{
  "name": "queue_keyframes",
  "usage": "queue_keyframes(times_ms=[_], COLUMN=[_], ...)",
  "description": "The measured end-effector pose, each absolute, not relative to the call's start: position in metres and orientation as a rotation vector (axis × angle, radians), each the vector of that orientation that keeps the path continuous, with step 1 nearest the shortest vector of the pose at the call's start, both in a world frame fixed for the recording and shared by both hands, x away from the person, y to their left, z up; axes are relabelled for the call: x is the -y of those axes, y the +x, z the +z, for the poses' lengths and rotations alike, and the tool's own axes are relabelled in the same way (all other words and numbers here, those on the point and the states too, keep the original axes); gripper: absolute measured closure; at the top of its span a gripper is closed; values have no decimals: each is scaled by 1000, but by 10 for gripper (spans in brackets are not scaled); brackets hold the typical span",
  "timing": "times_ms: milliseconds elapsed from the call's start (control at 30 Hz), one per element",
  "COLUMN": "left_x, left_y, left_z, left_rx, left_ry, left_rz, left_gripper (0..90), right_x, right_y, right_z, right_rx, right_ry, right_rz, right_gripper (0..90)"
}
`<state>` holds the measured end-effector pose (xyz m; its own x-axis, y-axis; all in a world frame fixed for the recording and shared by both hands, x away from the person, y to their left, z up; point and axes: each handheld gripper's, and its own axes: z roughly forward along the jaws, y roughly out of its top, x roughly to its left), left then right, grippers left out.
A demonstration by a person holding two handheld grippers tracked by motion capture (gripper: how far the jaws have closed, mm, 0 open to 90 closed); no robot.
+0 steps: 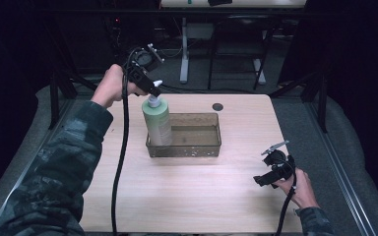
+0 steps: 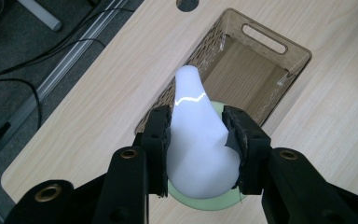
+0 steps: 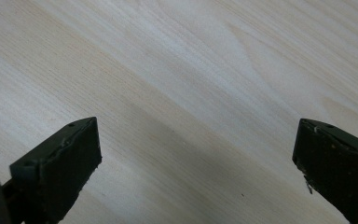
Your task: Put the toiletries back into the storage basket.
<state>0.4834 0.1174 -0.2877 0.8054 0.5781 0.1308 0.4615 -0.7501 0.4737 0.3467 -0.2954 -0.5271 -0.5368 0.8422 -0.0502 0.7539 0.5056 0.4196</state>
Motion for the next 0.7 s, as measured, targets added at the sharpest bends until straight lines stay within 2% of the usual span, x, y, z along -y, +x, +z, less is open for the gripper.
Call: queue_keyframes(times_ms=[700], left_x=[-121], left_y=[482], left_z=[-300], left_rx=[-778], left_ry=[2590], left_rz=[360], left_gripper=[632], right_x=[296], right_y=[346], right_z=[-527], right_rx=[-2501], right_ry=[1351], right_rz=[513], right_gripper=[4])
